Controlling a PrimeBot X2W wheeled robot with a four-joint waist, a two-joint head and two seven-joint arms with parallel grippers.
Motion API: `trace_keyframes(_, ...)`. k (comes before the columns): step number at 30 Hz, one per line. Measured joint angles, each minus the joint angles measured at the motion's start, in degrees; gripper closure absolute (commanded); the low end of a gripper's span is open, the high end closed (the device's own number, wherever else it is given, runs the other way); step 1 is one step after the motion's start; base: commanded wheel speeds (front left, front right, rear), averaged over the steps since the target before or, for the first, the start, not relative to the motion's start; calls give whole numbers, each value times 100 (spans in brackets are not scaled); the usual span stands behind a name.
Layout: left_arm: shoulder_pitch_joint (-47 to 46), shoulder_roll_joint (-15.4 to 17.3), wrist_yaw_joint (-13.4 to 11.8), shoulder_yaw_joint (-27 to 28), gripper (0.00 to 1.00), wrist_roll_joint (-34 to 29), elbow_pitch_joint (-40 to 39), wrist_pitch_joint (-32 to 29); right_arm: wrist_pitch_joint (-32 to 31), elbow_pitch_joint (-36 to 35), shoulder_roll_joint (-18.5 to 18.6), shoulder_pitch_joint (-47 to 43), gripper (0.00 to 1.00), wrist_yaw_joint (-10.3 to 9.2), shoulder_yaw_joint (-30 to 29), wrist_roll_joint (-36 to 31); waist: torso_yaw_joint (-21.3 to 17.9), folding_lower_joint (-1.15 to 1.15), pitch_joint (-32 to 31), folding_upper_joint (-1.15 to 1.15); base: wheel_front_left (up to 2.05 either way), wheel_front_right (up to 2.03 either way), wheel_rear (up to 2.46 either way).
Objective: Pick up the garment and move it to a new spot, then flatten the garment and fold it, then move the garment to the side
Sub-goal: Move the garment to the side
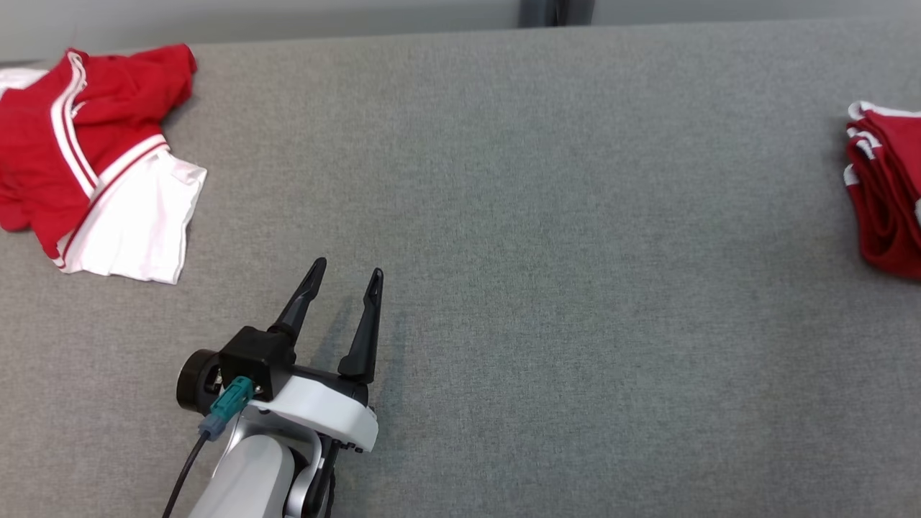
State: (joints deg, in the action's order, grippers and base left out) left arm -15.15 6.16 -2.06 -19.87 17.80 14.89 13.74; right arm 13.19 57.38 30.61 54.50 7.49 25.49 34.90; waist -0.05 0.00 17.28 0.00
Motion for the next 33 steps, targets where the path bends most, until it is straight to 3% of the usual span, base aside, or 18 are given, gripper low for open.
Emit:
trace_keyframes(10,56,-110,-79,183,0,176,498,101,156,-850,-565,-801,0,0,-158,14,83,0,-737,0,0,0,0)
trace_keyframes(17,402,-102,-187,367,0,151,747,125,182,-1525,-1196,-1759,0,0,-1061,-816,172,0,-1254,0,0,0,0)
trace_keyframes(27,948,-105,-231,760,0,138,543,134,196,-3216,-2619,-3799,0,0,-2305,-2425,293,0,-1677,0,0,0,0)
trace_keyframes(33,1038,-135,-193,814,0,36,423,135,197,-4030,-2767,-4589,0,-1,-2529,-2653,318,0,-1691,0,0,0,0)
